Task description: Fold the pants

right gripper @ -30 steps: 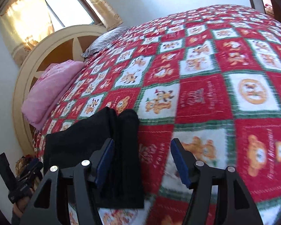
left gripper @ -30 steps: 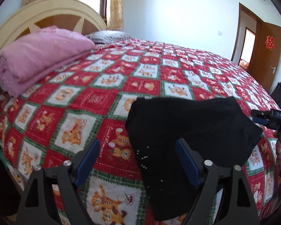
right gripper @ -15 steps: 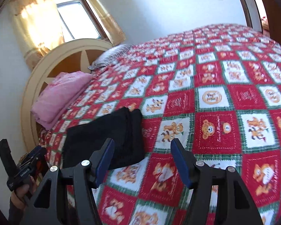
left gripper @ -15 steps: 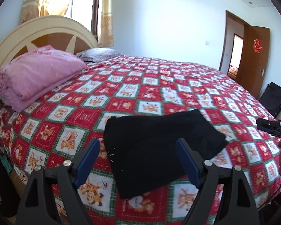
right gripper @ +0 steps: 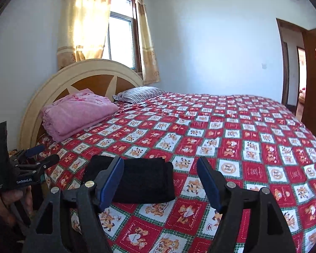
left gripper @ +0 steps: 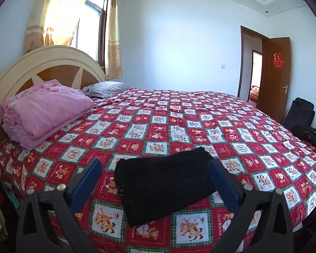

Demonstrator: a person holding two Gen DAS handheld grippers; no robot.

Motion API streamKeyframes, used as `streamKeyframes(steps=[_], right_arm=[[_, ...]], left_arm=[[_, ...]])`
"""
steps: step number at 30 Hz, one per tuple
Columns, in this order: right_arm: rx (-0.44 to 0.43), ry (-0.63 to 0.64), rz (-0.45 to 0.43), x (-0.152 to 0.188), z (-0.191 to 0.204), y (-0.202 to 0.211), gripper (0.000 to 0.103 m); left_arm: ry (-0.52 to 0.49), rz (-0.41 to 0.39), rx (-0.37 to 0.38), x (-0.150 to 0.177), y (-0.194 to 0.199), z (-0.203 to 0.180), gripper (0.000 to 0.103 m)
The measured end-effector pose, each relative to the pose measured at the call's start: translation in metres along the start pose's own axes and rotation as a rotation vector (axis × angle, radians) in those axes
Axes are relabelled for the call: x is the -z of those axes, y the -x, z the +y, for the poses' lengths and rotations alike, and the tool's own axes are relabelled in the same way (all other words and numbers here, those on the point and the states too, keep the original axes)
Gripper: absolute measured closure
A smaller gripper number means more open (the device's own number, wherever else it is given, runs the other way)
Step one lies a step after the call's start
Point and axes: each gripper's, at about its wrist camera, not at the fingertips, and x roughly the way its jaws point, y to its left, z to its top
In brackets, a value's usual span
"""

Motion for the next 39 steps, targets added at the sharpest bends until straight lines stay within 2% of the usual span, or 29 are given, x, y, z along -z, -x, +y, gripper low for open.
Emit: streamKeyframes(steps=[21,39], right_arm=[[0.018,0.036,0.001,0.0046,0.0105,0.0004,0.028],[0.033,0.049,-0.006,0.0036,0.0102,0.0019,0.025]], left_arm=[[-0.006,-0.020,-0.016,-0.0020,0.0044,0.0022,0.000],[-0.027,0.015,-0.012,0.0014,-0.0009,-0.0021,0.000]])
